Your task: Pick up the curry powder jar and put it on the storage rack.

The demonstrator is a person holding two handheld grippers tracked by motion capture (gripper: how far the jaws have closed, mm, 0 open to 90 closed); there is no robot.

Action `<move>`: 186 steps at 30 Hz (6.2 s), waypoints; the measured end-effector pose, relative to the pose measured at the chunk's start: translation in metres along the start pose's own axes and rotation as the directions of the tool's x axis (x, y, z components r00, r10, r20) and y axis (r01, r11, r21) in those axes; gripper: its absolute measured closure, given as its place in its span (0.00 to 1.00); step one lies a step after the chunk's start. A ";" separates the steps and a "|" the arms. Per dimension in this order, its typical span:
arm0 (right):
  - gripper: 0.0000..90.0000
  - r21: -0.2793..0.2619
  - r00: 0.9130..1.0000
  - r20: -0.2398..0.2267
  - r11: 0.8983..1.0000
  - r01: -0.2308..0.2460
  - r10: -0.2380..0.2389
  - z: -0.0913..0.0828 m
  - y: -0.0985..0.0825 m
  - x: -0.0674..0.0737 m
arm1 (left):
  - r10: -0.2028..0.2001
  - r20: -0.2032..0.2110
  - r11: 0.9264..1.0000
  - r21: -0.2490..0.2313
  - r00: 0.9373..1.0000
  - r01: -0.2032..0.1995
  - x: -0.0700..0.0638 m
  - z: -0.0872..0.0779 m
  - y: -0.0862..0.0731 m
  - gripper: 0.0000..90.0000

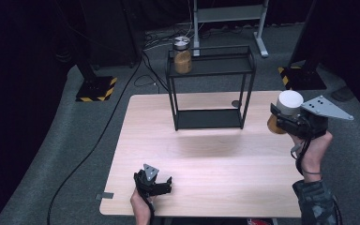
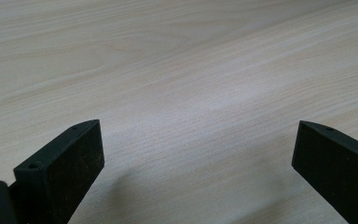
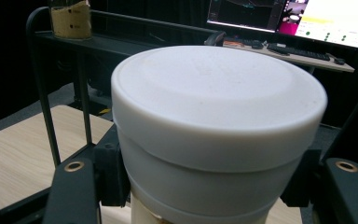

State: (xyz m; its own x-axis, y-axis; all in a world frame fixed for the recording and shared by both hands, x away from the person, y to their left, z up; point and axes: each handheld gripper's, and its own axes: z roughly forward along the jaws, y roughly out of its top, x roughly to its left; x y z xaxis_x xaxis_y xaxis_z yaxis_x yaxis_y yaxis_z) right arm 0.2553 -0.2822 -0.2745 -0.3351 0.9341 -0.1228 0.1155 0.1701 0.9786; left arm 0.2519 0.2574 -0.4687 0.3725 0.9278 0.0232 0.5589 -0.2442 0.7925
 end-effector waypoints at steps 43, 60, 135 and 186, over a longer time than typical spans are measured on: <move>0.37 0.004 0.998 -0.068 1.000 -0.014 0.014 0.064 0.060 -0.006 | -0.004 0.017 1.000 -0.005 1.000 0.004 0.003 0.000 -0.001 0.02; 0.37 -0.005 0.995 -0.098 1.000 -0.028 0.027 0.089 0.081 -0.004 | -0.010 0.030 1.000 -0.015 1.000 0.011 0.006 -0.001 -0.003 0.02; 0.37 0.110 0.994 -0.053 0.990 -0.089 0.095 0.217 0.146 -0.012 | -0.043 0.054 0.997 -0.056 0.998 0.046 0.013 -0.005 -0.011 0.02; 0.00 0.049 0.997 0.020 0.996 -0.080 0.079 0.227 0.134 -0.002 | -0.044 0.051 0.997 -0.067 0.998 0.048 0.013 -0.006 -0.013 0.02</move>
State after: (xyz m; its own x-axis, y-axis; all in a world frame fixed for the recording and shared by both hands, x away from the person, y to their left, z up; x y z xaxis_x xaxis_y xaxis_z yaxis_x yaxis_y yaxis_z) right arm 0.4835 -0.1903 -0.1808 -0.3061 0.9508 -0.0481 0.1874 0.1097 0.9761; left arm 0.2448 0.2740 -0.4750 0.3844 0.9222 -0.0428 0.5249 -0.1802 0.8319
